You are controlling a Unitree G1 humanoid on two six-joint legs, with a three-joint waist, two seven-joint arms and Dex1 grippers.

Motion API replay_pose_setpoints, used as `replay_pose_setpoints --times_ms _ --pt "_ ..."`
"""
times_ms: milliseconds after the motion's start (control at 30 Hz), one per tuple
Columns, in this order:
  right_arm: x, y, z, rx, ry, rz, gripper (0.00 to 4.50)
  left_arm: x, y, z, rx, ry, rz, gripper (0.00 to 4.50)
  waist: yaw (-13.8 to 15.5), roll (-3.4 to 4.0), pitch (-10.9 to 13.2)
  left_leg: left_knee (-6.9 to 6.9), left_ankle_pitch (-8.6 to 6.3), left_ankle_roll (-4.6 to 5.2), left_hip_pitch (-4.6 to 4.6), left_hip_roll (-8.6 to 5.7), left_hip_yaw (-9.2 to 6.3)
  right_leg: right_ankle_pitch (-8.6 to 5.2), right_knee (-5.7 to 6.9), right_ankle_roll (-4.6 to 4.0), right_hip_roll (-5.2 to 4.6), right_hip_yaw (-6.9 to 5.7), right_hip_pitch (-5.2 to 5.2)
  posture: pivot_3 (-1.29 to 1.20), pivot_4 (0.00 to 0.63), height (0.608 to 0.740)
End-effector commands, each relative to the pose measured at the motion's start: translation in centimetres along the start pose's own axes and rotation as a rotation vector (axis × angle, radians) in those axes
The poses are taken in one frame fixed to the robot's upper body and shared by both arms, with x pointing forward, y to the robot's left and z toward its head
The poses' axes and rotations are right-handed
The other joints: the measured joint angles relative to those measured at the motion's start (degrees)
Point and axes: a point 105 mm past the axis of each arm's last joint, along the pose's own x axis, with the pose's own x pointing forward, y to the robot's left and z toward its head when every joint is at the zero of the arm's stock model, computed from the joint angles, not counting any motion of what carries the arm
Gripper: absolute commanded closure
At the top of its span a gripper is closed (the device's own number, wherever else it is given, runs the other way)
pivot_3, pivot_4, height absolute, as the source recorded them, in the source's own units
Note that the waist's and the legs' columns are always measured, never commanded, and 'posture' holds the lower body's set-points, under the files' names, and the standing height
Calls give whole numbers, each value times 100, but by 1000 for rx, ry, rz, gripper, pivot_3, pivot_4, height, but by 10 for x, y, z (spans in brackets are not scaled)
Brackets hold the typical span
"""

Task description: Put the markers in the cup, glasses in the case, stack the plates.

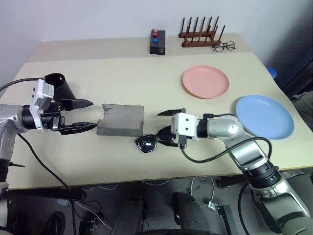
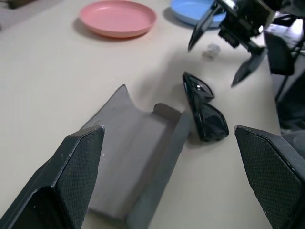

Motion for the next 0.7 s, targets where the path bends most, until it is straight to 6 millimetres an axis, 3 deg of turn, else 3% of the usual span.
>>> replay_pose_setpoints --times_ms 33,400,600,700 --pt "5 -2 2 -26 27 10 0 -3 -1 15 42 -43 40 20 20 -2 -1 0 1 -2 -1 0 -2 0 0 0 0 -2 0 0 150 740" --pt "4 1 -8 -249 95 111 0 -2 -7 13 42 -42 64 20 -22 -2 -1 -5 7 -13 2 2 -1 1 -2 -2 3 -4 0 0 150 740" --pt "9 3 -6 -236 90 131 0 1 -6 14 44 -46 61 20 -21 -2 -1 -6 7 -14 2 3 -1 1 -3 -2 2 -3 0 0 150 740" --pt "13 8 -9 -273 105 134 796 2 -6 14 44 -47 60 0 -21 -2 -1 -6 10 -18 2 2 -1 1 -4 -2 2 -3 0 0 150 740"
